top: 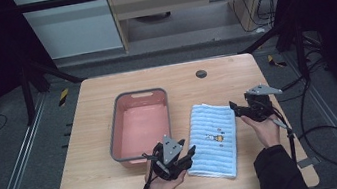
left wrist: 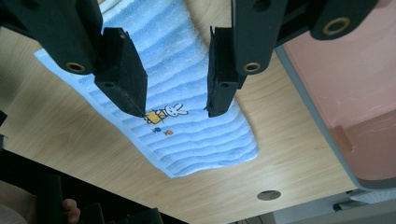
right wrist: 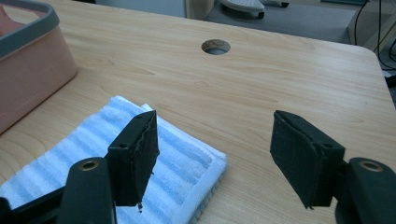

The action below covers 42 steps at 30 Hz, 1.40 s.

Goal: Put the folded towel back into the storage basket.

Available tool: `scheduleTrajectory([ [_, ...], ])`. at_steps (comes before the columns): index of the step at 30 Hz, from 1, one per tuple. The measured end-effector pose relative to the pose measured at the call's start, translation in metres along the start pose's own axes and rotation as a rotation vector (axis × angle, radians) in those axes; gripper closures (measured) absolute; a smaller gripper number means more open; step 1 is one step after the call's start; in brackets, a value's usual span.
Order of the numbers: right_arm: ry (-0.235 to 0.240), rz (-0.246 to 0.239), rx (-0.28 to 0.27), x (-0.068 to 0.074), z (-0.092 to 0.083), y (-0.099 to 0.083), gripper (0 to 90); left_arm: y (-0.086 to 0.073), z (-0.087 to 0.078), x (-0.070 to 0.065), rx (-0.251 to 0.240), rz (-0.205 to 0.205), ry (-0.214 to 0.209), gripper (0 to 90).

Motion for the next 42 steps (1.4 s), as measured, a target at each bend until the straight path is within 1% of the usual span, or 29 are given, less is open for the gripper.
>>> scheduleTrajectory([
  [3,0.002,-0.002,0.004,-0.001,0.003,-0.002,33.4,-0.003,0.004,-0.003,0.011,0.003,-0.007,58.7],
  [4,0.01,0.007,0.015,0.0,0.005,-0.005,34.3,-0.004,0.006,-0.004,0.016,0.004,-0.009,59.0],
  [5,0.006,-0.001,0.019,-0.001,0.006,-0.006,34.9,-0.005,0.008,-0.005,0.019,0.003,-0.01,59.3],
  [7,0.008,0.0,0.025,-0.001,0.008,-0.008,35.1,-0.008,0.011,-0.006,0.033,0.007,-0.012,59.6],
  [8,0.018,-0.005,0.036,0.0,0.011,-0.011,35.9,-0.01,0.013,-0.006,0.04,0.007,-0.012,60.1],
  [9,0.018,-0.005,0.036,0.0,0.011,-0.011,35.9,-0.012,0.015,-0.006,0.047,0.006,-0.01,60.1],
  [11,0.028,-0.005,0.059,0.001,0.015,-0.015,37.8,-0.016,0.018,-0.007,0.056,-0.003,-0.013,61.1],
  [12,0.029,-0.015,0.065,0.002,0.017,-0.016,38.3,-0.018,0.02,-0.007,0.063,-0.003,-0.015,61.2],
  [14,0.032,-0.025,0.074,0.004,0.02,-0.017,39.4,-0.024,0.025,-0.008,0.084,0.0,-0.004,61.3],
  [15,0.032,-0.029,0.077,0.005,0.021,-0.017,40.0,-0.024,0.025,-0.008,0.084,0.0,-0.004,61.4],
  [18,0.035,-0.029,0.083,0.006,0.023,-0.018,41.1,-0.029,0.031,-0.008,0.106,0.001,0.005,61.4],
  [19,0.038,-0.031,0.099,0.007,0.026,-0.02,42.9,-0.031,0.032,-0.008,0.115,0.004,0.009,61.1],
  [20,0.038,-0.031,0.099,0.007,0.026,-0.02,42.9,-0.033,0.034,-0.009,0.121,0.003,0.014,61.1],
  [21,0.037,-0.036,0.108,0.008,0.028,-0.021,44.1,-0.037,0.037,-0.009,0.131,0.015,0.028,60.7],
  [22,0.037,-0.036,0.108,0.008,0.028,-0.021,44.1,-0.037,0.037,-0.009,0.131,0.015,0.028,60.5],
  [24,0.039,-0.043,0.114,0.009,0.03,-0.022,44.8,-0.04,0.04,-0.009,0.147,0.019,0.041,60.3],
  [26,0.038,-0.035,0.128,0.009,0.034,-0.024,45.9,-0.044,0.043,-0.008,0.159,0.008,0.051,59.9],
  [29,0.04,-0.036,0.137,0.01,0.037,-0.026,46.5,-0.046,0.045,-0.008,0.168,0.01,0.061,59.5],
  [30,0.042,-0.024,0.142,0.009,0.039,-0.03,47.4,-0.048,0.046,-0.007,0.171,0.008,0.064,59.2],
  [31,0.042,-0.024,0.142,0.009,0.039,-0.03,47.4,-0.049,0.047,-0.007,0.178,0.004,0.065,59.0],
  [32,0.031,-0.019,0.16,0.007,0.042,-0.033,48.1,-0.05,0.048,-0.007,0.183,-0.001,0.063,58.8],
  [33,0.033,-0.014,0.165,0.006,0.042,-0.035,48.8,-0.052,0.05,-0.006,0.188,-0.011,0.062,58.6],
  [35,0.038,-0.009,0.17,0.006,0.043,-0.036,49.2,-0.052,0.051,-0.006,0.192,-0.014,0.061,58.0],
  [36,0.04,-0.004,0.183,0.005,0.046,-0.039,50.4,-0.053,0.052,-0.005,0.197,-0.023,0.062,57.6],
  [37,0.041,-0.007,0.193,0.005,0.047,-0.04,50.7,-0.053,0.052,-0.005,0.197,-0.023,0.062,57.4],
  [42,0.055,-0.005,0.207,0.008,0.051,-0.042,53.0,-0.056,0.055,-0.004,0.211,-0.04,0.055,56.5],
])
Point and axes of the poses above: each handheld gripper's, and its own axes: z roughly forward along the jaws, y roughly out of its top, x roughly to its left, the point moved 3 cm from there along z, roughly forward along the jaws, and after that the axes turned 8 degrees about x, right-handed, at the moved point
